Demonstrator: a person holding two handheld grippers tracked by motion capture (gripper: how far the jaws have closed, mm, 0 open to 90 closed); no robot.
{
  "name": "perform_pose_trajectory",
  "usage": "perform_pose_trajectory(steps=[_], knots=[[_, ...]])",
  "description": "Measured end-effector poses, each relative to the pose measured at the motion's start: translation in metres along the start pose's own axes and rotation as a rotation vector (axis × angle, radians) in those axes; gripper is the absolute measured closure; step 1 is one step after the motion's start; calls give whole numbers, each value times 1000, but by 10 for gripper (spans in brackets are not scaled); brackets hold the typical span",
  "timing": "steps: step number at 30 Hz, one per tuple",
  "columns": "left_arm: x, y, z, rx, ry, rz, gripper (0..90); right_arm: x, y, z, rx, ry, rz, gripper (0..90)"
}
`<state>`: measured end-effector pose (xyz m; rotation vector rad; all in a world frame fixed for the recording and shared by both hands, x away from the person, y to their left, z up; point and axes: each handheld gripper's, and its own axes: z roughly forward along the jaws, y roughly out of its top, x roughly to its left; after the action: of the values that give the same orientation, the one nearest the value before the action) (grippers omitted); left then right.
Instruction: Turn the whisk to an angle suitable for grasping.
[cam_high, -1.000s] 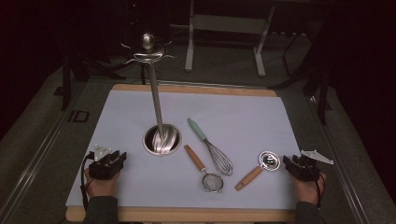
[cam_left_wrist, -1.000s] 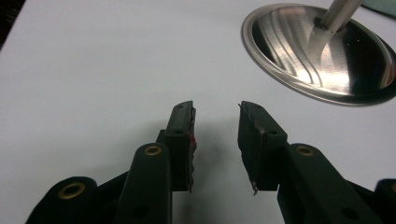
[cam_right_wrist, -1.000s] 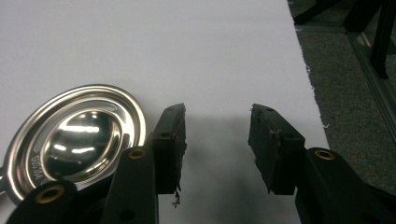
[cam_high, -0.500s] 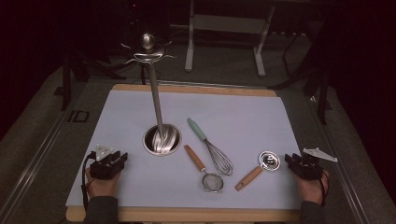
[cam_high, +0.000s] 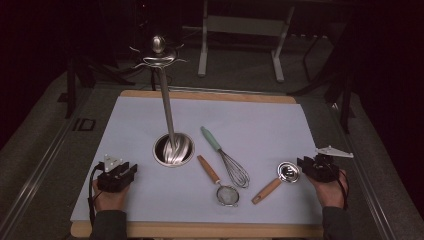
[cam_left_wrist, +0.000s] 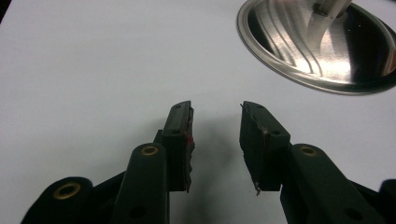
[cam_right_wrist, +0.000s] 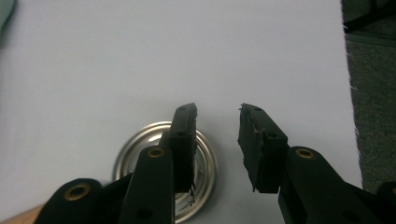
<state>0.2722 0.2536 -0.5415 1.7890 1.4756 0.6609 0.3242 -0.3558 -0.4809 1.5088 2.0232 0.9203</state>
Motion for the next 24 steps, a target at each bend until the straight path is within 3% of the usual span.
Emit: perform_pose_trajectory(steps=[24], knots=[[-2,1,1,16,9,22,639,50,53,16,83,95,-177,665]])
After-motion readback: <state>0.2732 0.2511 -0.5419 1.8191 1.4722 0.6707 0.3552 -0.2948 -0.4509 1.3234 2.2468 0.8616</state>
